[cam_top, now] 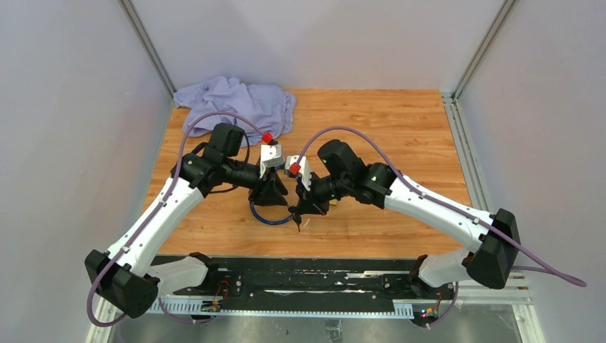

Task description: Unlock with the key

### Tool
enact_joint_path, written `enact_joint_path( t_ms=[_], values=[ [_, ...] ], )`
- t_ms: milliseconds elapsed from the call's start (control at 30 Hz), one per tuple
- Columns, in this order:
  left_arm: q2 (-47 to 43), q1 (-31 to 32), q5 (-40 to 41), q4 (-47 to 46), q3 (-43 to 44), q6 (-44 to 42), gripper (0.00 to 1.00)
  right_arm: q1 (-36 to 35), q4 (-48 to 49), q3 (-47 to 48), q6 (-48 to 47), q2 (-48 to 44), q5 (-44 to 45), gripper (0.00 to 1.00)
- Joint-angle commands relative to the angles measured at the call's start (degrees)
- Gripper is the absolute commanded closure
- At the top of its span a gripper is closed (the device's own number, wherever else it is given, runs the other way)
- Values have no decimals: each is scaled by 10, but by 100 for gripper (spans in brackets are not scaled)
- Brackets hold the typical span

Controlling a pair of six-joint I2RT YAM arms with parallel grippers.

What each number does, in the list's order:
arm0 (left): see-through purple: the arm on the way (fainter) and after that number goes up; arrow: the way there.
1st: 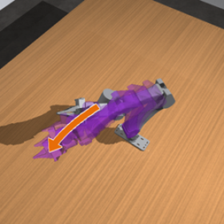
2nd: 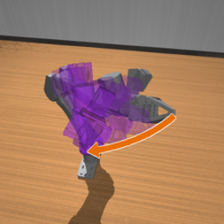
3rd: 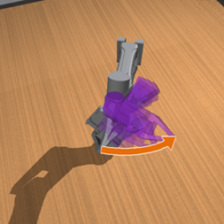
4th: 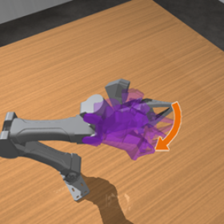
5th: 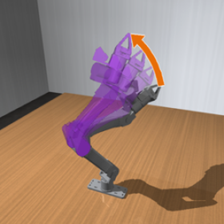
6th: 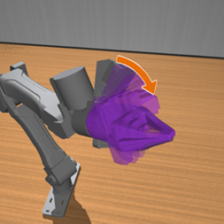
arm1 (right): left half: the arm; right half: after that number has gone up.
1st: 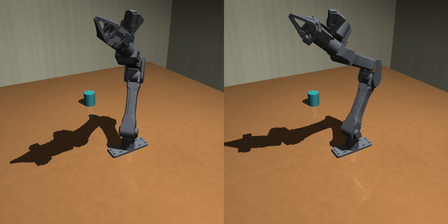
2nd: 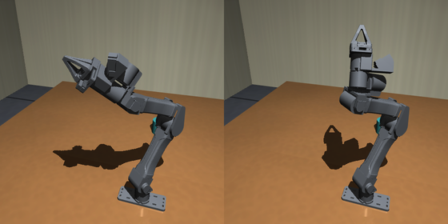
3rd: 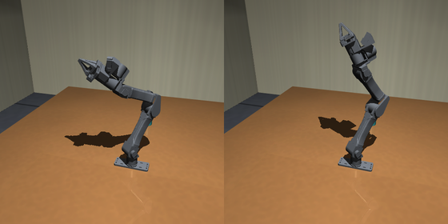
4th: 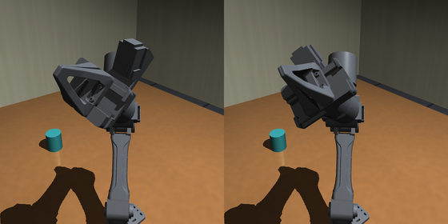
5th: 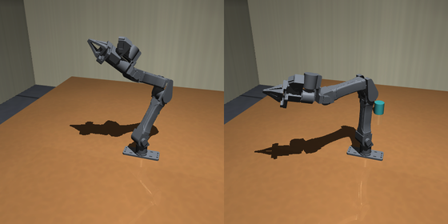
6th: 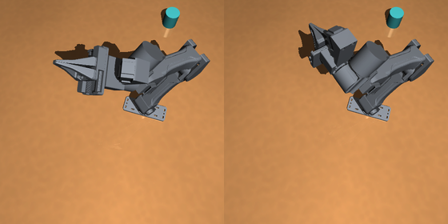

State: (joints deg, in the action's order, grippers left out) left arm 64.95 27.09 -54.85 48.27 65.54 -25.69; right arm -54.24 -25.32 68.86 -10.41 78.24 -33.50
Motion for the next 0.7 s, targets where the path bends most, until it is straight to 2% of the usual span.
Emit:
enact_joint_path(
  t_ms=[0,133,300,367,500,667],
  values=[
    [-7,2,-7,-20,-5,17,63,15,12,12,13,-8,-12,99],
    [-11,2,-4,-21,-12,21,63,18,14,12,18,-8,-7,99],
    [-12,3,-6,-21,-20,28,51,27,14,17,26,-4,-5,99],
    [-15,2,-7,-22,-20,27,52,33,14,20,29,-2,-12,99],
    [-14,2,-9,-21,-16,26,61,35,14,24,30,3,-20,99],
    [-10,2,-13,-21,-15,25,59,35,14,25,32,7,-28,99]
  ],
)
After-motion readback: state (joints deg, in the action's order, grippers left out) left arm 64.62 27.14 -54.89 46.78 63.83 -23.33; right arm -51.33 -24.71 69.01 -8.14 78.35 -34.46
